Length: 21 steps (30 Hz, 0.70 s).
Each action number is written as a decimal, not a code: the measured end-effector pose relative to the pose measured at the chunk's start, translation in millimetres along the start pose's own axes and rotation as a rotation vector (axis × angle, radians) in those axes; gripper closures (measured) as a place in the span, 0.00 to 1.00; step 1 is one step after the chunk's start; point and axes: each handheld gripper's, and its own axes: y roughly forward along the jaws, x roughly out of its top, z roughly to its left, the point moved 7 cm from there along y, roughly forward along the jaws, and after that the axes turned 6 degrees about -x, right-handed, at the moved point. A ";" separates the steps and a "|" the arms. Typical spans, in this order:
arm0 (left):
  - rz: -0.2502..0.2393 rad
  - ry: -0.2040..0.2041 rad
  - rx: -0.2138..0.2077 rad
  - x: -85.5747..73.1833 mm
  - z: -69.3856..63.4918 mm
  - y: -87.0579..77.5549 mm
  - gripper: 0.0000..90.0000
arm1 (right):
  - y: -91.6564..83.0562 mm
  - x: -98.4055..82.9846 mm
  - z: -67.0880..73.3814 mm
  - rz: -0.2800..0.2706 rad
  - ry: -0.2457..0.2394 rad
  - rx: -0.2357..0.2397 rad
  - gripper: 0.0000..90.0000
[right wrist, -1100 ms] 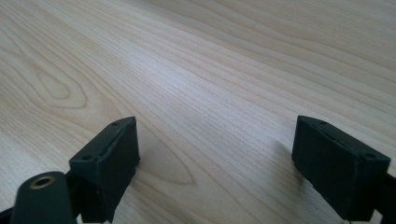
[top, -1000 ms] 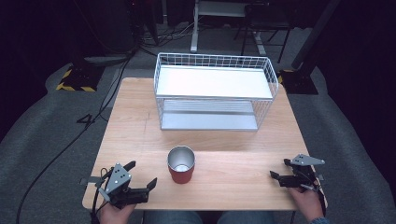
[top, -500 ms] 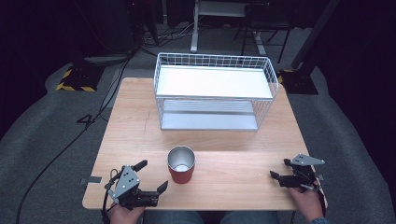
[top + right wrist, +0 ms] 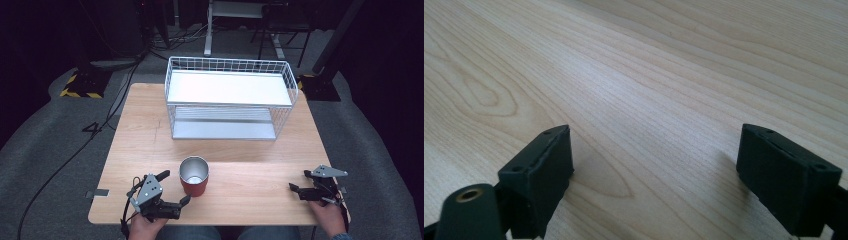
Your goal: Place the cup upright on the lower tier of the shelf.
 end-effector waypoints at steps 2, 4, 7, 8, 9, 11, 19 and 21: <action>0.003 0.001 -0.004 -0.3 0.2 2.6 0.00 | 0.0 0.0 0.0 0.000 0.000 0.000 0.17; 0.012 -0.009 -0.008 -0.9 0.5 8.2 0.00 | 0.0 0.0 0.0 0.000 0.000 0.000 0.17; 0.035 -0.023 -0.012 -2.7 -0.4 18.9 0.00 | 0.0 0.0 0.0 0.000 0.000 0.000 0.17; 0.042 -0.020 -0.009 -3.1 0.0 21.6 0.00 | 0.0 0.0 0.0 0.000 0.000 0.000 0.17; 0.042 -0.020 -0.009 -3.1 0.0 21.6 0.00 | 0.0 0.0 0.0 0.000 0.000 0.000 0.17; 0.053 -0.028 -0.012 -4.4 0.3 29.0 0.00 | 0.0 0.0 0.0 0.000 0.000 -0.001 0.17; 0.089 -0.051 -0.006 -9.4 1.0 43.0 0.00 | 0.0 0.1 -0.4 -0.002 0.002 -0.006 0.17; 0.104 -0.046 0.014 -11.4 2.8 45.0 0.00 | 0.0 0.1 -0.4 -0.002 0.003 -0.005 0.17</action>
